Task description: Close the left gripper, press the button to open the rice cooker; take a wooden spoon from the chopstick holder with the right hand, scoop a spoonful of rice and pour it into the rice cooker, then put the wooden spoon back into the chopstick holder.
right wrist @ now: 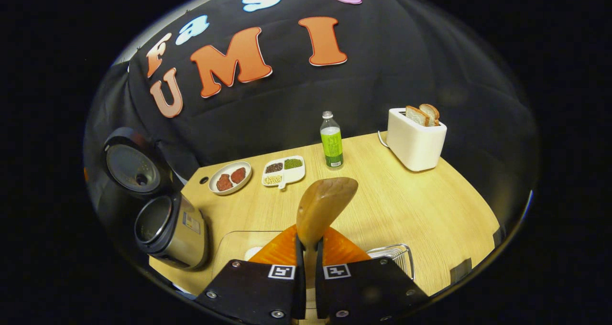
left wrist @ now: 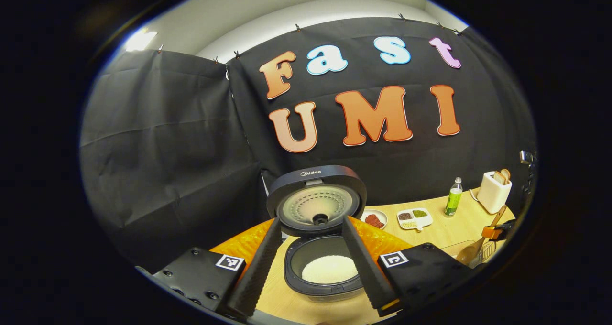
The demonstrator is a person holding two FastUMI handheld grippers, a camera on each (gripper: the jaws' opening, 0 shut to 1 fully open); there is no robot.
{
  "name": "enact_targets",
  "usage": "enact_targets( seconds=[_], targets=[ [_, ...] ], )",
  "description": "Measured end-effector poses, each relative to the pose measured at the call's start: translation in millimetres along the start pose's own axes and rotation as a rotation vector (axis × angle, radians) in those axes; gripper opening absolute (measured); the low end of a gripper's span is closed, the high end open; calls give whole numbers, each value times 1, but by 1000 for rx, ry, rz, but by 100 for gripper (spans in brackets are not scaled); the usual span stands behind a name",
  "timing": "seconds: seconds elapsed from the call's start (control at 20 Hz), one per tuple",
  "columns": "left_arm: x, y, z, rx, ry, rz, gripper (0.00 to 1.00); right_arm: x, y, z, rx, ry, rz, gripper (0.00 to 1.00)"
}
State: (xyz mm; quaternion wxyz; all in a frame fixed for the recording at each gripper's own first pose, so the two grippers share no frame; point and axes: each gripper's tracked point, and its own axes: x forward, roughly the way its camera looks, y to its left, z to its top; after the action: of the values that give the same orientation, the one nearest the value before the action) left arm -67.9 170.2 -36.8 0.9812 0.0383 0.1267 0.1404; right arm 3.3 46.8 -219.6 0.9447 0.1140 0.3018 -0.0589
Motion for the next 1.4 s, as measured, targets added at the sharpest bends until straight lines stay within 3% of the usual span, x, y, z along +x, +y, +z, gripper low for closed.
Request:
enact_targets(
  seconds=[0.55, 0.75, 0.8, 0.85, 0.9, 1.0, 1.05, 1.1, 1.15, 1.2, 1.4],
  targets=[
    [37, -10, -7, 75, 15, -123, 88, 5, -1, -15, -93, -116, -187, 7],
    [48, -17, -12, 92, 20, -180, 88, -6, 8, -32, -249, -200, -268, 6],
    [48, -18, -12, 101, 19, -192, 80, -9, 12, -33, -287, -235, -279, 6],
    [49, -18, -12, 111, 15, -200, 80, -10, 18, -36, -329, -258, -284, 6],
    [50, -18, -12, 119, 14, -206, 88, -11, 22, -39, -341, -262, -286, 6],
    [52, -16, -13, 119, 12, -217, 88, -10, 25, -47, -335, -252, -290, 6],
    [52, -14, -15, 116, 14, -218, 80, -8, 24, -50, -321, -241, -287, 6],
    [52, -12, -17, 114, 19, -217, 80, -7, 23, -52, -306, -235, -288, 6],
    [52, -10, -20, 113, 23, -216, 88, -6, 22, -53, -293, -234, -287, 6],
    [53, -7, -21, 114, 26, -212, 80, -4, 24, -53, -281, -234, -286, 6],
    [52, 3, -23, 116, 24, -197, 80, 2, 23, -60, -203, -196, -276, 6]
  ],
)
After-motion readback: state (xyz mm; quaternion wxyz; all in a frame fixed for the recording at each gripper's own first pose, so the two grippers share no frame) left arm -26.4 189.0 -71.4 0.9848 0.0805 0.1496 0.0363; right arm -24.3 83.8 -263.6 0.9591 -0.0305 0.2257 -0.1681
